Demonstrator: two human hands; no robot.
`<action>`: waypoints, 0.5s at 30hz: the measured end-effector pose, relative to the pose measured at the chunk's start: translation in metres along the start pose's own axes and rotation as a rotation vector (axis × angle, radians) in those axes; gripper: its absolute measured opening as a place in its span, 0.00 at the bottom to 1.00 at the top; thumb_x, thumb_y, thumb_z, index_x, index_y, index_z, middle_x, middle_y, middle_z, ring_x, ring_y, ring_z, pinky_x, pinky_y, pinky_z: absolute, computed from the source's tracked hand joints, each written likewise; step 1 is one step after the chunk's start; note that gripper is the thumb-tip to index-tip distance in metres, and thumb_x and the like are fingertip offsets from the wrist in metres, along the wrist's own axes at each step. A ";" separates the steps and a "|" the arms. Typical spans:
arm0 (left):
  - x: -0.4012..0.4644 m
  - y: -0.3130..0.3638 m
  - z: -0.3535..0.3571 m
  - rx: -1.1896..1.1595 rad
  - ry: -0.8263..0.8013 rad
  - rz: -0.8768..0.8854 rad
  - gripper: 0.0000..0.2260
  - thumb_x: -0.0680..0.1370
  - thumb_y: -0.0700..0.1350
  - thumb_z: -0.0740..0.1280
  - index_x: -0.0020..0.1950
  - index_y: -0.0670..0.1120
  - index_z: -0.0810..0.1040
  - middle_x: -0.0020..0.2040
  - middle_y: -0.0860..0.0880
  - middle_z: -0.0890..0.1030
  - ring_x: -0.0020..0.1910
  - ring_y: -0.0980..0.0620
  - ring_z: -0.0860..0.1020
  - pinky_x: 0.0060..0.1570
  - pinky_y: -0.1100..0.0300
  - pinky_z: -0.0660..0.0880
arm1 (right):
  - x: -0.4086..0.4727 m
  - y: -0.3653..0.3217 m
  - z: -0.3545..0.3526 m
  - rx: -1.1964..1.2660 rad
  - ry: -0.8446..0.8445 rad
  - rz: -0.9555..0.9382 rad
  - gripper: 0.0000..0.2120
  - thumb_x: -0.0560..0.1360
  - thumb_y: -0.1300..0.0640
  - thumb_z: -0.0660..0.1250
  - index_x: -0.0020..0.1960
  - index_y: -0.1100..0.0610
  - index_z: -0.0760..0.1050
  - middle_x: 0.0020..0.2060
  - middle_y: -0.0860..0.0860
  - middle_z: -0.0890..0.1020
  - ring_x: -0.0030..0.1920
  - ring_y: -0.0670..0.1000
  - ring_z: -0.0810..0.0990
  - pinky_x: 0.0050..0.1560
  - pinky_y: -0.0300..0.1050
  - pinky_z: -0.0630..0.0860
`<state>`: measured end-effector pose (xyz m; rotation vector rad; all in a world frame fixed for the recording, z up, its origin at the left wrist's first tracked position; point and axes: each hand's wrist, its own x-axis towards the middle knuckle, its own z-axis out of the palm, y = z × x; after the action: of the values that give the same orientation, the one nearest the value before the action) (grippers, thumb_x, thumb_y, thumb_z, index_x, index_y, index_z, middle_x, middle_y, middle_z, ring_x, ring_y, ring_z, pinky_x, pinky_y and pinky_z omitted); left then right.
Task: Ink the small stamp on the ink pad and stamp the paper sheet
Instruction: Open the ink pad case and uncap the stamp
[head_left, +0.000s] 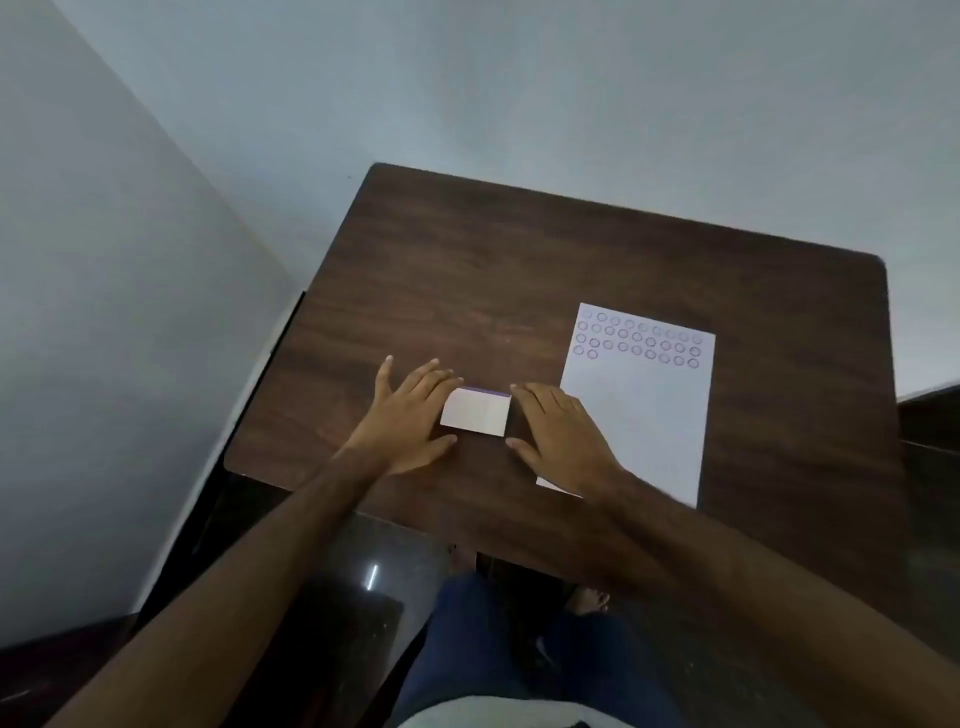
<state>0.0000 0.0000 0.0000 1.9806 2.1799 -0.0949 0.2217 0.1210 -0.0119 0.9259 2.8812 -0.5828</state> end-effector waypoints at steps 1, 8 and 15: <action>0.001 -0.002 0.004 0.013 -0.017 0.013 0.34 0.76 0.61 0.63 0.78 0.51 0.61 0.78 0.51 0.65 0.80 0.52 0.55 0.73 0.32 0.42 | 0.004 -0.001 0.006 0.012 -0.014 -0.009 0.32 0.77 0.42 0.63 0.76 0.54 0.61 0.73 0.52 0.70 0.72 0.53 0.69 0.72 0.48 0.66; 0.010 -0.019 0.047 0.051 0.114 0.107 0.24 0.81 0.59 0.57 0.75 0.51 0.67 0.79 0.50 0.65 0.80 0.51 0.58 0.74 0.32 0.46 | 0.027 0.005 0.039 -0.006 0.035 -0.108 0.30 0.77 0.41 0.63 0.75 0.53 0.66 0.73 0.52 0.70 0.72 0.53 0.68 0.72 0.50 0.67; 0.016 -0.027 0.071 0.024 0.313 0.173 0.23 0.82 0.60 0.57 0.73 0.51 0.72 0.73 0.52 0.73 0.78 0.53 0.63 0.72 0.28 0.47 | 0.029 0.020 0.057 0.019 0.145 -0.175 0.26 0.77 0.42 0.64 0.70 0.53 0.72 0.69 0.51 0.75 0.68 0.52 0.73 0.68 0.47 0.70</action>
<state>-0.0205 -0.0002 -0.0750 2.3218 2.1756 0.2301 0.2062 0.1307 -0.0768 0.7520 3.1151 -0.5783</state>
